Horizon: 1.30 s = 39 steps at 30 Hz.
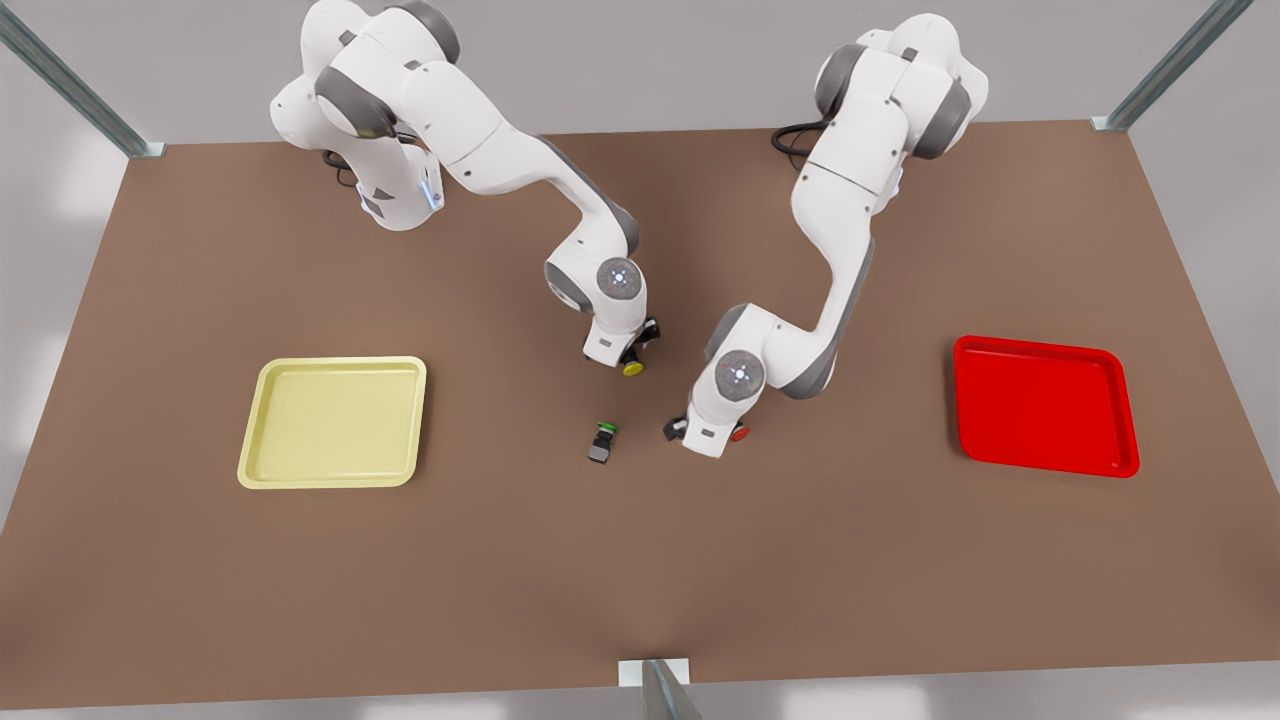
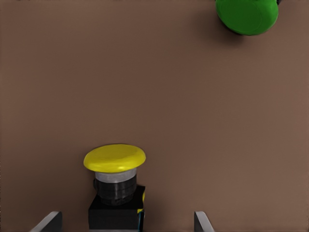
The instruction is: Place the switches on the corresponding trays according to their colors
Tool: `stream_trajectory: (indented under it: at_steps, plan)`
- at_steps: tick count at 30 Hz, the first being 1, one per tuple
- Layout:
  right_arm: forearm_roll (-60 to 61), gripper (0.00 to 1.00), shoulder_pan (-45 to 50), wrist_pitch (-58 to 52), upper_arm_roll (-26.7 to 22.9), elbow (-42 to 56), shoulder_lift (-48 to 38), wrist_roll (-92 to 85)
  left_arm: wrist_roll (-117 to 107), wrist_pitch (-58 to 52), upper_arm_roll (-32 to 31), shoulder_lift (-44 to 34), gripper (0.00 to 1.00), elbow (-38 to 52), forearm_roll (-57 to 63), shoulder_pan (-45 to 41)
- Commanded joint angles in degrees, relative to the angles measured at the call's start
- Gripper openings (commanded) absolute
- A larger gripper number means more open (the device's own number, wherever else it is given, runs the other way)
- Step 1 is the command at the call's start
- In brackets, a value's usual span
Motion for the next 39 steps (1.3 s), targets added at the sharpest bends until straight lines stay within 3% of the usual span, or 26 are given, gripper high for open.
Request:
stream_trajectory:
  at_steps: [1, 5, 8, 18, 20, 24, 26, 28, 35, 39]
  plan:
    - [0.0, 1.00, 0.0, 0.0, 0.0, 0.0, 0.0, 0.0, 0.0, 0.0, 0.1, -0.3, 1.00, -0.4, -2.4, 0.1]
    - [0.1, 1.00, -0.1, -0.1, -0.1, -0.1, 0.3, 0.1, 10.6, -0.6, 0.4, -2.9, 1.00, -3.1, -2.2, 3.1]
    - [0.1, 1.00, -0.1, -0.2, -0.1, -0.1, 0.7, 0.2, 11.3, 5.1, 0.2, -5.0, 1.00, -9.4, -2.0, 4.5]
    - [0.1, 1.00, -0.1, -0.4, 0.0, -0.1, 1.4, 0.4, 8.6, 6.5, 0.1, -6.4, 1.00, -12.2, -3.1, 4.9]
    - [0.1, 0.80, -0.1, -0.5, 0.0, -0.1, 1.4, 0.4, 1.0, 7.3, 0.1, -6.3, 1.00, -12.1, -3.9, 4.9]
    - [0.1, 0.79, -0.2, -0.6, -0.1, -0.1, 1.4, 0.4, 17.3, 8.4, 0.1, -7.9, 1.00, -16.4, -3.3, 6.4]
    - [0.1, 0.74, -0.2, -0.6, 0.0, 0.0, 1.3, 0.5, 27.0, 9.2, 0.1, -10.1, 0.99, -19.2, -3.2, 7.3]
    - [0.1, 0.67, -0.2, -0.6, 0.0, -0.1, 1.3, 0.5, 26.9, 9.3, 0.1, -10.2, 0.99, -19.5, -3.3, 7.4]
    - [0.1, 0.67, -0.2, -0.7, 0.0, 0.0, 1.2, 0.5, 26.3, 12.0, -0.1, -14.9, 1.00, -26.7, -4.1, 10.1]
    - [0.1, 0.59, -0.2, -0.8, 0.0, 0.0, 1.2, 0.3, 26.2, 14.3, -0.1, -15.9, 1.00, -29.1, -4.8, 10.6]
